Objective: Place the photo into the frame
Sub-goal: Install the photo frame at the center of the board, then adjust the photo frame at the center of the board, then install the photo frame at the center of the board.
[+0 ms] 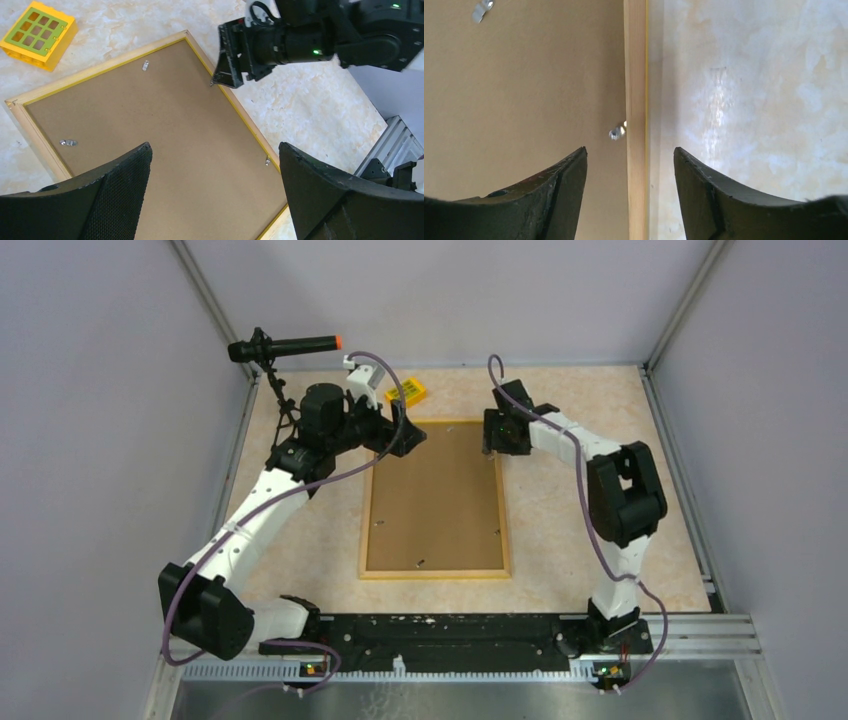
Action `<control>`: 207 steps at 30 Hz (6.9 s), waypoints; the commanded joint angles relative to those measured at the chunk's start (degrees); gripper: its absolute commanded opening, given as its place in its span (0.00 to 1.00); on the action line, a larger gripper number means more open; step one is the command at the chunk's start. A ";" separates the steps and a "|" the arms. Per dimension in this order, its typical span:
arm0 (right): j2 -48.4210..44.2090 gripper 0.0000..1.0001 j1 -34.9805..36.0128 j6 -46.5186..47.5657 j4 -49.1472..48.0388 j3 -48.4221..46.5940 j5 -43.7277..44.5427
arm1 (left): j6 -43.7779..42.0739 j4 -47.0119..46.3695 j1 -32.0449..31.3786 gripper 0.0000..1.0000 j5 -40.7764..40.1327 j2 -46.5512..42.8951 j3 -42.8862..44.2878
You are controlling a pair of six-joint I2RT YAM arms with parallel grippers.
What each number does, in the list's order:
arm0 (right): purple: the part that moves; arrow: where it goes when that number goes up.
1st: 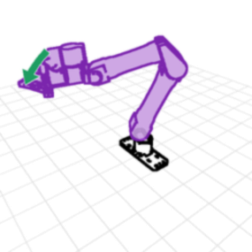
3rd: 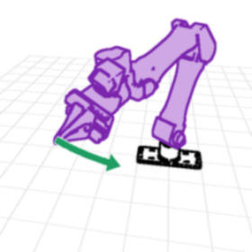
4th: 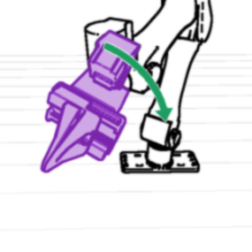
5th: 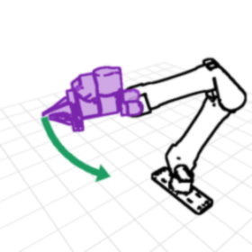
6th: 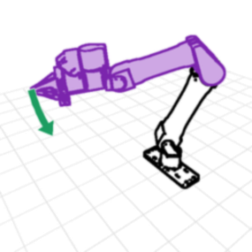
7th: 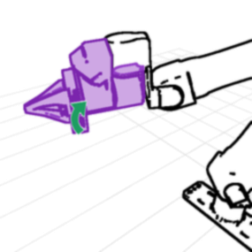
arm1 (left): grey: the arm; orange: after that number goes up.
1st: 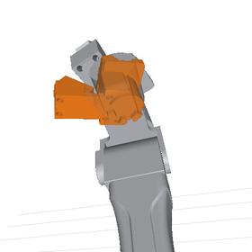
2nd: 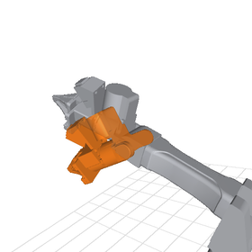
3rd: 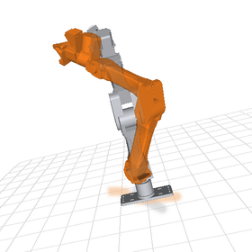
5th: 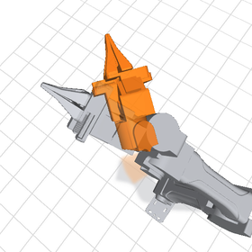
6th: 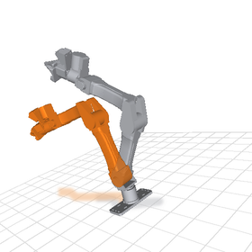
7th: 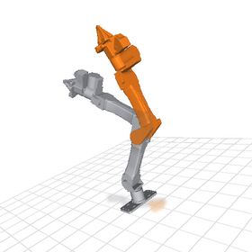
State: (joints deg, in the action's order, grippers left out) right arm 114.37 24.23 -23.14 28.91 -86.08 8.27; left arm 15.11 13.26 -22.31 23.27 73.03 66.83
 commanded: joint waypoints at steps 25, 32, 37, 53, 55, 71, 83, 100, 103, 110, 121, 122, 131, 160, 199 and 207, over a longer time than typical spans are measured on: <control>-12.59 0.00 2.66 -16.07 -5.85 25.39 2.08 | 1.59 -3.60 0.59 0.99 2.57 1.81 -0.76; -21.73 0.00 2.54 -35.20 -2.31 35.56 11.13 | 2.13 -3.71 0.51 0.99 3.62 1.73 -0.70; -28.15 0.00 2.79 -48.69 -1.73 43.66 10.09 | 2.28 -3.79 0.57 0.99 4.01 1.37 -0.75; -34.57 0.12 31.19 -77.91 -7.47 47.76 16.04 | 2.34 -3.94 0.53 0.99 3.98 1.08 -0.86; -34.63 0.26 31.24 -70.72 -8.98 47.24 15.99 | 2.37 -3.94 0.55 0.99 4.14 0.99 -0.80; -58.53 0.99 9.84 -3.70 -16.41 48.18 2.08 | 2.83 -4.43 1.05 0.99 4.03 0.72 -1.24; -24.70 0.99 -10.99 7.97 -10.82 22.61 -18.58 | 2.90 -4.39 1.04 0.99 4.37 1.87 -1.21; 0.75 0.58 -11.84 14.72 -4.42 1.35 -12.00 | 2.85 -4.60 1.40 0.99 4.32 0.86 -1.34; 1.65 0.54 -11.84 13.76 -5.95 2.48 -11.96 | 3.22 -4.59 1.56 0.99 5.21 1.30 -1.18; 1.69 0.45 -10.73 10.90 -8.55 6.19 -11.52 | 3.82 -4.70 1.56 0.99 6.15 1.72 -1.23; -11.52 0.14 -8.14 1.58 -18.59 30.17 -10.36 | 3.91 -4.94 1.59 0.99 6.43 1.70 -1.36; -13.38 0.13 -8.14 -0.12 -19.38 32.80 -9.83 | 4.06 -5.01 1.57 0.99 6.59 1.72 -1.35; -30.94 0.08 -0.45 -17.39 -23.84 52.47 -8.46 | 4.40 -5.27 1.58 0.99 7.26 1.79 -1.48; -26.63 0.63 6.68 1.51 -16.10 37.28 -2.69 | 3.96 -4.98 2.18 0.99 6.38 2.24 -1.35; -27.67 0.04 10.49 -11.19 -10.72 35.69 1.78 | 4.31 -5.19 2.18 0.99 7.01 2.38 -1.55; -24.78 0.81 9.93 1.11 -13.16 28.70 7.89 | 4.25 -5.34 2.20 0.99 6.94 2.19 -1.63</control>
State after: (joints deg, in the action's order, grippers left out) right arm 87.61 34.35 -28.40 17.45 -50.57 12.08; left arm 19.44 10.46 -20.29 29.56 75.55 65.67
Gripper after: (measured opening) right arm 0.746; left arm 0.987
